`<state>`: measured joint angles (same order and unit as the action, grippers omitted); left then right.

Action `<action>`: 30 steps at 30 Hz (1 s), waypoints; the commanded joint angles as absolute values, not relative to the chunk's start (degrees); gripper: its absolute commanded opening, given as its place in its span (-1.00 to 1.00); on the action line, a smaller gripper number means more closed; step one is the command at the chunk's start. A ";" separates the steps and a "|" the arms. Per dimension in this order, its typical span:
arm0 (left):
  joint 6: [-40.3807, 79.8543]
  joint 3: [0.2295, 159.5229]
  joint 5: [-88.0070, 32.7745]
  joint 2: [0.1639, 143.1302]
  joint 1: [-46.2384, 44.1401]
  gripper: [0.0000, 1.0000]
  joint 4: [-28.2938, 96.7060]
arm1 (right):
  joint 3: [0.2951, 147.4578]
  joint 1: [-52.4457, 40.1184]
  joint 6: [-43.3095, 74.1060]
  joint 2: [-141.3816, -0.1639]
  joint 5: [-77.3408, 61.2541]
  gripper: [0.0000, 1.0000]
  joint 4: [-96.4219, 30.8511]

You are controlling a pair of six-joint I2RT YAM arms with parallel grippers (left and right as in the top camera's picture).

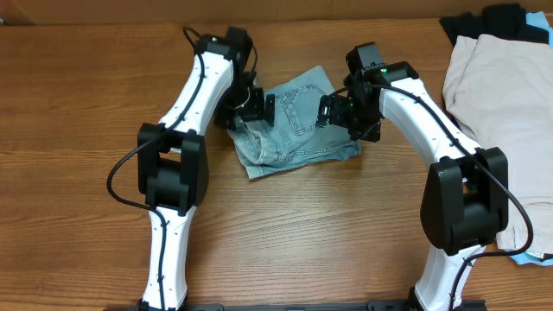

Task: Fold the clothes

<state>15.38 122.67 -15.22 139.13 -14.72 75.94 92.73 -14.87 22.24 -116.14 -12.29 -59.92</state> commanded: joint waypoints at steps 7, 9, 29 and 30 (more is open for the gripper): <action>18.04 113.12 -13.50 139.00 -14.00 0.98 70.30 | 93.93 -14.81 22.48 -114.98 -11.42 1.00 -59.05; 18.04 111.04 -12.27 139.00 -14.06 0.93 68.53 | 93.93 -14.81 22.48 -114.98 -11.42 1.00 -58.98; 25.34 130.17 9.50 138.85 -13.15 0.86 84.14 | 93.93 -14.81 22.22 -114.98 -10.94 1.00 -57.74; 25.34 129.88 9.39 138.85 -13.15 0.88 83.99 | 93.93 -14.81 22.22 -114.98 -10.92 1.00 -57.58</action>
<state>22.04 129.82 3.81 138.39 -13.37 83.81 92.73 -14.87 22.26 -116.14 -11.66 -58.06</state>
